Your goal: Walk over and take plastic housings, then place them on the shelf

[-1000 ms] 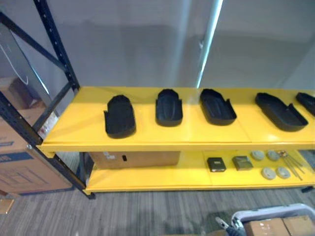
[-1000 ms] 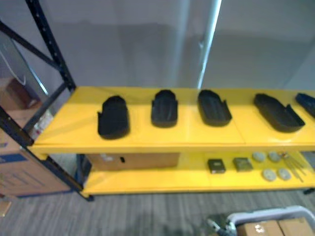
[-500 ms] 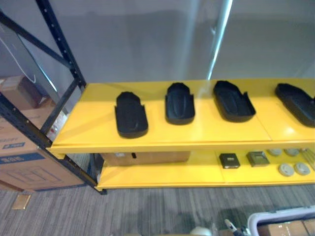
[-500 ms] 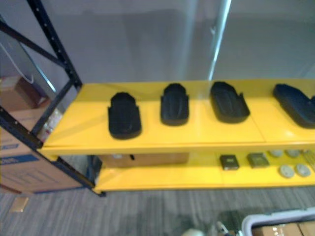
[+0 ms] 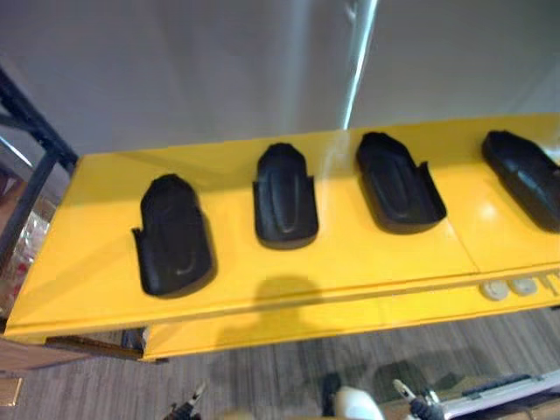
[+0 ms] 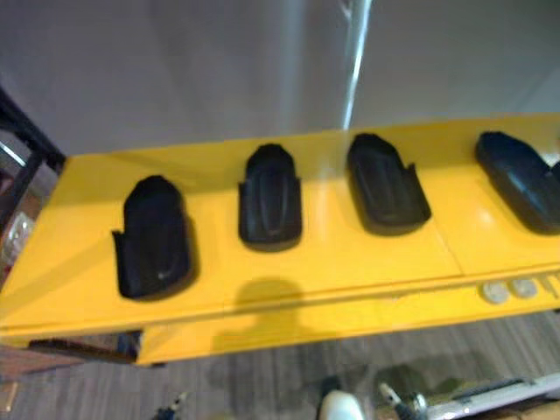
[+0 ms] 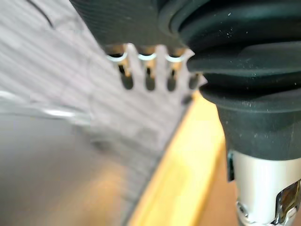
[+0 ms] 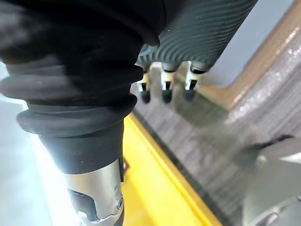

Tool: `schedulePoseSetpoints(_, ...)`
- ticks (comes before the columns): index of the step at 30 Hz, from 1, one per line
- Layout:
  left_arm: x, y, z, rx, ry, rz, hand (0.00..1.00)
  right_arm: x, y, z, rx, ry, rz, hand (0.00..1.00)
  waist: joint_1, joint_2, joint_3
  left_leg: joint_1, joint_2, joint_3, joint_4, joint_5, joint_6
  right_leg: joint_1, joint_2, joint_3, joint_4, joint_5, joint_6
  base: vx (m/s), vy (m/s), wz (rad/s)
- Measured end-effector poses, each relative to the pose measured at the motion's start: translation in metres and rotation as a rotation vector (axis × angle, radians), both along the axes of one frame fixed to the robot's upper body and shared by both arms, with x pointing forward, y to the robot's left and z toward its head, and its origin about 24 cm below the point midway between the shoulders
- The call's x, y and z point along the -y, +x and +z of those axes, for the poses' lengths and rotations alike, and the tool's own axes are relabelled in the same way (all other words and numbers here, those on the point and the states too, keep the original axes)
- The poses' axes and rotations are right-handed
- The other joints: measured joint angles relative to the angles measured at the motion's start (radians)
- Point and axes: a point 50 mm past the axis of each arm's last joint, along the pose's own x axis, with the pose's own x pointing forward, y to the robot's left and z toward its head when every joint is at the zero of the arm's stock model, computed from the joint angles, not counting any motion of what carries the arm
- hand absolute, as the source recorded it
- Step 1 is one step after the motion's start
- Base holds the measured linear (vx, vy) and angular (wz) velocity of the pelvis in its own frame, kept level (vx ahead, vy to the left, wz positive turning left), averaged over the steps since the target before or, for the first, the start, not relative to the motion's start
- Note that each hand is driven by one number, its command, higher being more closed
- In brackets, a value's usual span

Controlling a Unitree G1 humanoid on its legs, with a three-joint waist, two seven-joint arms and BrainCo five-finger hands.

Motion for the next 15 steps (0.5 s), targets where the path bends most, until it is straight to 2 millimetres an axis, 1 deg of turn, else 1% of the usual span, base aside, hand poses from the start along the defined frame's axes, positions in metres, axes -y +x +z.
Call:
schedulePoseSetpoints(1,0.000,0.000,0.000,0.002,0.000,-0.006,0.00,0.002,0.000,0.001,-0.002,-0.007,-0.016,0.00,0.000,0.002,-0.001,-0.007,0.000,0.000,0.003,-0.011,0.000,0.014,0.000,0.006,-0.006,0.000,0.000,0.22,-0.050,-0.53)
schedulePoseSetpoints(2,0.001,0.001,0.000,0.009,-0.003,-0.018,0.00,0.008,0.002,0.003,0.003,-0.023,-0.049,0.00,-0.001,0.003,0.000,-0.009,-0.012,0.011,-0.064,-0.025,0.003,0.034,-0.005,0.026,-0.015,0.000,0.000,0.20,0.011,-0.65)
schedulePoseSetpoints(3,0.001,0.004,0.001,0.018,0.004,-0.029,0.00,0.014,0.004,0.005,0.015,-0.036,-0.088,0.00,-0.003,0.004,-0.001,-0.002,-0.030,0.008,-0.193,-0.014,0.006,0.038,-0.009,0.045,-0.014,-0.002,0.004,0.22,0.055,-0.66)
schedulePoseSetpoints(4,0.002,0.006,0.001,0.024,0.006,-0.034,0.00,0.018,0.004,0.006,0.023,-0.046,-0.111,0.00,-0.005,0.005,-0.002,0.001,-0.039,0.008,-0.279,0.029,0.017,0.039,-0.011,0.052,-0.013,-0.004,0.010,0.21,0.117,-0.57)
schedulePoseSetpoints(5,0.001,0.014,0.003,0.040,0.013,-0.046,0.00,0.024,0.002,0.009,0.026,-0.066,-0.156,0.00,-0.008,0.017,-0.002,0.018,-0.056,0.011,-0.372,0.057,0.010,0.037,-0.016,0.072,-0.009,-0.014,0.033,0.17,0.131,-0.28)
schedulePoseSetpoints(6,-0.001,0.018,0.004,0.049,0.020,-0.048,0.00,0.024,-0.001,0.008,0.022,-0.060,-0.180,0.00,-0.009,0.014,0.000,0.037,-0.073,0.009,-0.413,0.056,0.008,0.035,-0.026,0.072,-0.009,-0.015,0.038,0.16,0.171,0.00)
schedulePoseSetpoints(7,-0.003,0.025,0.007,0.066,0.040,-0.045,0.00,0.022,-0.007,0.006,0.006,-0.055,-0.202,0.00,-0.033,0.001,0.004,0.078,-0.107,0.013,-0.502,0.057,0.008,0.032,-0.044,0.066,-0.008,-0.022,0.052,0.12,0.177,0.22)
schedulePoseSetpoints(8,-0.006,0.033,0.009,0.089,0.057,-0.049,0.00,0.019,-0.015,0.003,-0.016,-0.045,-0.225,0.00,-0.039,-0.005,0.011,0.109,-0.129,0.018,-0.571,0.057,0.007,0.032,-0.057,0.064,-0.006,-0.024,0.061,0.09,0.173,0.20)
schedulePoseSetpoints(9,-0.007,0.034,0.010,0.091,0.064,-0.053,0.00,0.017,-0.020,0.002,-0.025,-0.037,-0.241,0.00,-0.039,-0.008,0.013,0.120,-0.137,0.024,-0.588,0.059,0.006,0.032,-0.062,0.065,-0.006,-0.024,0.062,0.06,0.140,-0.02)
schedulePoseSetpoints(10,-0.010,0.033,0.011,0.094,0.080,-0.056,0.00,0.012,-0.028,0.000,-0.045,-0.026,-0.254,0.00,-0.036,-0.012,0.011,0.137,-0.151,0.035,-0.609,0.066,0.010,0.035,-0.072,0.067,-0.006,-0.023,0.068,0.04,0.083,-0.08)
schedulePoseSetpoints(12,-0.018,0.031,0.012,0.079,0.127,-0.034,0.00,0.004,-0.037,-0.004,-0.075,-0.011,-0.241,0.00,-0.039,-0.010,0.010,0.152,-0.166,0.036,-0.635,0.071,0.015,0.039,-0.082,0.066,-0.006,-0.024,0.071,0.05,0.064,-0.02)
schedulePoseSetpoints(14,-0.022,0.030,0.013,0.056,0.153,-0.005,0.00,-0.001,-0.038,-0.005,-0.090,-0.006,-0.217,0.00,-0.040,-0.008,0.009,0.153,-0.169,0.035,-0.642,0.073,0.015,0.040,-0.083,0.064,-0.009,-0.023,0.073,0.01,0.021,0.05)
schedulePoseSetpoints(15,-0.023,0.024,0.012,-0.003,0.175,0.043,0.00,-0.003,-0.037,-0.006,-0.097,-0.004,-0.186,0.00,-0.038,-0.007,0.009,0.154,-0.170,0.031,-0.646,0.074,0.015,0.051,-0.083,0.057,-0.016,-0.025,0.075,-0.01,-0.006,0.08)
